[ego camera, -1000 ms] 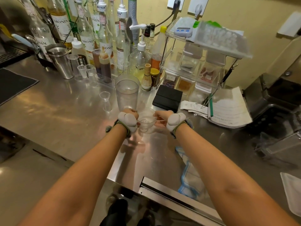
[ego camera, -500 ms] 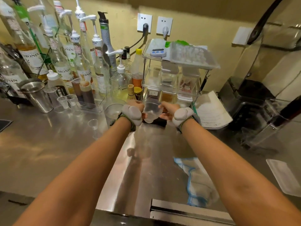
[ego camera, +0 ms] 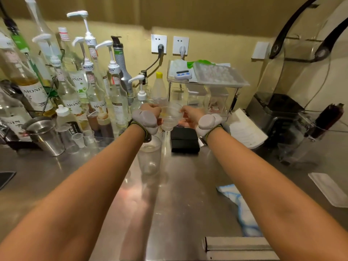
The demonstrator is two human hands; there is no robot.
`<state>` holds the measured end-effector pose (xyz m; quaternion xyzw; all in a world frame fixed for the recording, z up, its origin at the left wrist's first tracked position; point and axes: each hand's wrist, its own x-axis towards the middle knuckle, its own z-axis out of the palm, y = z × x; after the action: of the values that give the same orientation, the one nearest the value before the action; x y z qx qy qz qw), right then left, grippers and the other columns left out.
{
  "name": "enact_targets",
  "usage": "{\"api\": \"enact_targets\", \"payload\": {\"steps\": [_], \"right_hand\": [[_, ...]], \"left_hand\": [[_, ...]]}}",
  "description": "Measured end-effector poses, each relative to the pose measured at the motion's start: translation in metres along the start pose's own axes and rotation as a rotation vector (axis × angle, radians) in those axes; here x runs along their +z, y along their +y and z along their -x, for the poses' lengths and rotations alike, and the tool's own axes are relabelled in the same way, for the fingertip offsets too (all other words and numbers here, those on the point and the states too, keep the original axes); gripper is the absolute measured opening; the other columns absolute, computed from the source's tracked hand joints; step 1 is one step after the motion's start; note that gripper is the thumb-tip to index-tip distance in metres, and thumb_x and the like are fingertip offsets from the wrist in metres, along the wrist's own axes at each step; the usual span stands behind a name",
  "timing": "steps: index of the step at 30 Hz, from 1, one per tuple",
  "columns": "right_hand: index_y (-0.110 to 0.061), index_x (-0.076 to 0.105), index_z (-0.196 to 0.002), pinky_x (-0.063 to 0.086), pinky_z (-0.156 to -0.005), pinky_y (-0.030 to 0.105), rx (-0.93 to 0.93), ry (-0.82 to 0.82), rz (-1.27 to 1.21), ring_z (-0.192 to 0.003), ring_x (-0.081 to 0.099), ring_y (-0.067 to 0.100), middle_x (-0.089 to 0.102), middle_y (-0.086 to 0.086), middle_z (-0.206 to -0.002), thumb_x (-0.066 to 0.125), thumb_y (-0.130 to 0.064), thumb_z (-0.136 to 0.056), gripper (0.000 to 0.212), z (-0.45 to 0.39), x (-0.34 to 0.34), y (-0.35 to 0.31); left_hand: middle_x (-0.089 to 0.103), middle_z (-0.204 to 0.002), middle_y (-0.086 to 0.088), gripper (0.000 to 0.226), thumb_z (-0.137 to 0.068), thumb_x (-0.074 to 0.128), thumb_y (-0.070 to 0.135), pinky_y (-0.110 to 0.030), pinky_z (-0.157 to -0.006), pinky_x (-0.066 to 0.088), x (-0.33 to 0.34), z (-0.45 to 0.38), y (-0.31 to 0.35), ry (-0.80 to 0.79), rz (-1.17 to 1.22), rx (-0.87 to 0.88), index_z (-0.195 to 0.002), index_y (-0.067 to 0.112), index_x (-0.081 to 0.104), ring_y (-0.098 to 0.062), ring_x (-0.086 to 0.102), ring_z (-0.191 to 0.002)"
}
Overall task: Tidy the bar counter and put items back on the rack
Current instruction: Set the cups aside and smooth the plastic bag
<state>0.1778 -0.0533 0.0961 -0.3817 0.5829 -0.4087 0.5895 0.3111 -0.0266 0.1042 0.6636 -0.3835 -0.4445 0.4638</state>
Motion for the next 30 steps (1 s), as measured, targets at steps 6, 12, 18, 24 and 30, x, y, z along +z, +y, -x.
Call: {"api": "enact_targets", "payload": {"steps": [6,12,18,24,30], "right_hand": [[-0.001,0.054,-0.098,0.056,-0.047,0.027,-0.014,0.003,-0.036,-0.063,0.055,0.02,0.053,0.01,-0.081,0.058,-0.006,-0.085,0.014,0.012,0.023,0.004],[-0.008,0.053,-0.081,0.054,-0.057,0.025,0.026,-0.04,-0.032,-0.058,0.051,0.017,0.055,0.011,-0.092,0.054,-0.007,-0.088,0.007,0.025,0.041,0.018],[-0.002,0.052,-0.098,0.055,-0.074,0.032,0.096,-0.018,-0.021,-0.06,0.05,0.018,0.048,0.008,-0.078,0.054,-0.006,-0.091,0.008,0.033,0.045,0.042],[-0.002,0.057,-0.118,0.052,-0.085,0.031,0.138,0.002,-0.028,-0.064,0.053,0.017,0.056,0.012,-0.099,0.057,-0.009,-0.091,0.028,0.038,0.053,0.061],[-0.001,0.055,-0.127,0.055,-0.06,0.023,0.143,0.039,0.012,-0.065,0.055,0.014,0.057,0.013,-0.127,0.06,-0.012,-0.09,0.039,0.038,0.061,0.07]], "left_hand": [[0.065,-0.084,-0.017,0.025,-0.091,0.045,0.008,-0.033,-0.064,0.056,-0.023,0.006,-0.007,0.09,0.029,0.048,-0.103,0.006,0.068,-0.027,0.058,-0.059],[0.07,-0.111,-0.021,0.029,-0.083,0.049,0.017,-0.049,-0.093,0.054,-0.044,0.008,-0.022,0.127,-0.005,0.089,-0.102,0.011,0.07,-0.04,0.068,-0.101],[0.057,-0.068,-0.005,0.019,-0.091,0.048,0.012,-0.03,-0.061,0.058,-0.055,0.008,-0.044,0.058,-0.019,-0.012,-0.093,0.008,0.067,-0.024,0.063,-0.048],[0.055,-0.066,-0.005,0.021,-0.093,0.046,0.006,-0.028,-0.053,0.055,-0.06,0.006,-0.066,0.01,0.021,-0.057,-0.094,0.007,0.067,-0.023,0.051,-0.052],[0.049,-0.068,-0.004,0.032,-0.094,0.044,0.003,-0.022,-0.042,0.052,-0.066,0.003,-0.071,-0.042,0.04,-0.132,-0.121,0.009,0.061,-0.02,0.05,-0.05]]}}
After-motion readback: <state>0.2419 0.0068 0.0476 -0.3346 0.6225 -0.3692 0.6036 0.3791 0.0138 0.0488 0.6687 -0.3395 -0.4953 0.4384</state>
